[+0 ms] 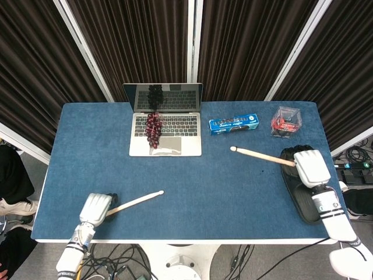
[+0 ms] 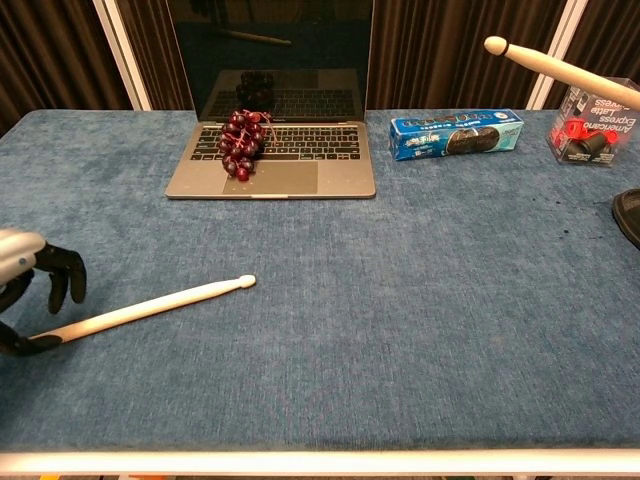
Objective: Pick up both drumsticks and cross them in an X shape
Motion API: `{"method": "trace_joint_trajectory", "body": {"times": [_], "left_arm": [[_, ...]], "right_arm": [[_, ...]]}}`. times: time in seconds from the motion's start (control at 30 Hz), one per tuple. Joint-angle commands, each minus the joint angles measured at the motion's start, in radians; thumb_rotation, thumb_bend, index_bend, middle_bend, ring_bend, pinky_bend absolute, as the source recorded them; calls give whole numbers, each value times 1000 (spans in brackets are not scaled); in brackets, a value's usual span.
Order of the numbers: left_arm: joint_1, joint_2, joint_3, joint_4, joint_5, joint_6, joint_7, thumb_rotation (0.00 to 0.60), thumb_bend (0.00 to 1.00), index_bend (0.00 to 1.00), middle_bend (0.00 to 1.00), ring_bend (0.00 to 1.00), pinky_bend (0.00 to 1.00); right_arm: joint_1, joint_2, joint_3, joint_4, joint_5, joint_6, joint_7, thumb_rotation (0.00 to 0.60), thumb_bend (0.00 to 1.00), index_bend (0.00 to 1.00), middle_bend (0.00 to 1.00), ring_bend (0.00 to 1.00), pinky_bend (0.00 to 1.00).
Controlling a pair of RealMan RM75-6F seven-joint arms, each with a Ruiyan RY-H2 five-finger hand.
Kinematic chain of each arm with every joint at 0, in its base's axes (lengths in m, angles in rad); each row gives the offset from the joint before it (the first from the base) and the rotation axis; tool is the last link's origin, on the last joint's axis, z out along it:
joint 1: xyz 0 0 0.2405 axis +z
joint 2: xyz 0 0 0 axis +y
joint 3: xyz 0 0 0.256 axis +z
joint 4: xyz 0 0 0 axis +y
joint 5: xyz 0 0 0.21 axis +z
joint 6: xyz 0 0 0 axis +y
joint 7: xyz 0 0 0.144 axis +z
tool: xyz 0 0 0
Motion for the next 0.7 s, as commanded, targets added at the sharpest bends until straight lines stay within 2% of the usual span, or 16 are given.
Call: {"method": "trace_joint_trajectory", "body": {"times": [0.03, 0.4, 0.7], "left_arm": [[1, -23, -2, 22, -20, 14, 36, 600, 221, 428, 486, 741, 876], [-9, -45, -9, 41, -79, 1, 72, 600, 208, 429, 481, 750, 876], [-16, -44, -6, 58, -61, -1, 47, 600, 276, 459, 502, 754, 876]], "right_arm": [[-2, 0, -2, 0, -1, 1, 1, 600, 642, 615, 613, 382, 370], [-8, -5, -6, 8, -4, 6, 17, 600, 642, 616, 613, 383, 370], [-9, -12, -10, 16, -4, 1, 20, 600, 643, 616, 613, 382, 370]]}}
